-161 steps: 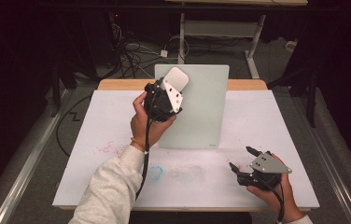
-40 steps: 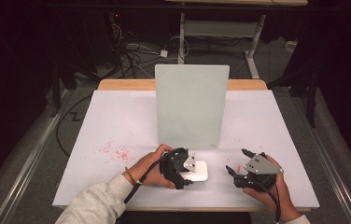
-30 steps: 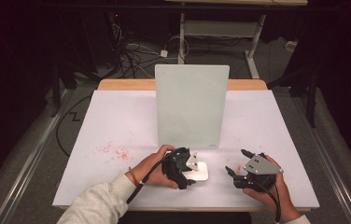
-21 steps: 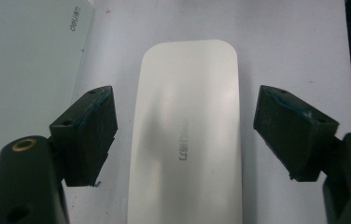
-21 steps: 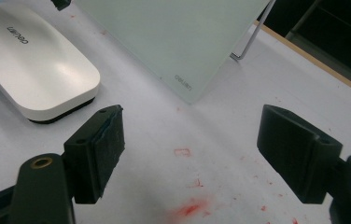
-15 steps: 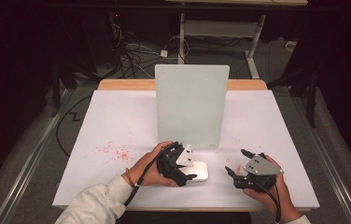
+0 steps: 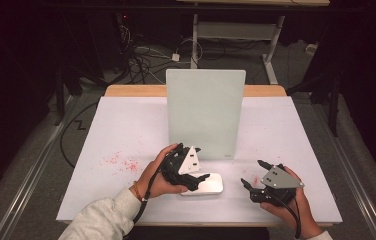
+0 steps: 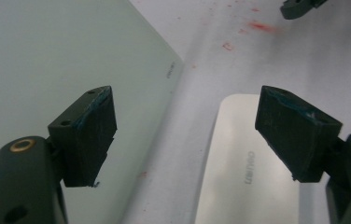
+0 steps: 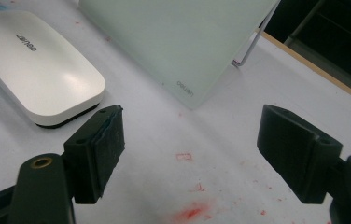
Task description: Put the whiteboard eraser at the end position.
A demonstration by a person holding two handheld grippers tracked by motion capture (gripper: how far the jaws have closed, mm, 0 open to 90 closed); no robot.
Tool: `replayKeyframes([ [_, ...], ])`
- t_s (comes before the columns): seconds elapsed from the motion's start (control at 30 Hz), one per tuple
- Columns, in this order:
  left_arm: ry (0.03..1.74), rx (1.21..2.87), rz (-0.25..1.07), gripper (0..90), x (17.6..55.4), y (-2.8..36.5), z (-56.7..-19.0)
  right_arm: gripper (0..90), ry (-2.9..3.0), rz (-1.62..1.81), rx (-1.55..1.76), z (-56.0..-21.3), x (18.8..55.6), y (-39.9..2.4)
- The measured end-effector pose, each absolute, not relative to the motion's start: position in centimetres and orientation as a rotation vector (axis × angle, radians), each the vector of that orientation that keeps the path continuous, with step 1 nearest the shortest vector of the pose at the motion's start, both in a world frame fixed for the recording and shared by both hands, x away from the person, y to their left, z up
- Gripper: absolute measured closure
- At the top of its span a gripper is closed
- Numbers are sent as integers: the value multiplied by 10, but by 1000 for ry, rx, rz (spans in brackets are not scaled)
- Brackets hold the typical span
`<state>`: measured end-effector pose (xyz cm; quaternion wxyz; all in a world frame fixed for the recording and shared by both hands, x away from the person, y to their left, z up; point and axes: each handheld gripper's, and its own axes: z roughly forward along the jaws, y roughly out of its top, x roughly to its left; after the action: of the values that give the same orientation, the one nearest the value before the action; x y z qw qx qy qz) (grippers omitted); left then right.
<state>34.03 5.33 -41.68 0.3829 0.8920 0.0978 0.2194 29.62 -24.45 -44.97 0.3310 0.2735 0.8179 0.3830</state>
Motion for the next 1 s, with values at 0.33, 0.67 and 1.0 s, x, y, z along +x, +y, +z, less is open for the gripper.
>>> replayKeyframes([
  [0.33, 280, 2209, 675, 203, 340, 62, -413, 237, 2129, 1004, 719, -449, 296, -245],
  [0.67, 331, 2170, 733, 201, 342, 78, -406, 236, 2126, 1008, 717, -448, 295, -245],
  [1.0, 368, 2154, 782, 193, 341, 93, -401, 236, 2123, 1008, 714, -447, 295, -245],
])
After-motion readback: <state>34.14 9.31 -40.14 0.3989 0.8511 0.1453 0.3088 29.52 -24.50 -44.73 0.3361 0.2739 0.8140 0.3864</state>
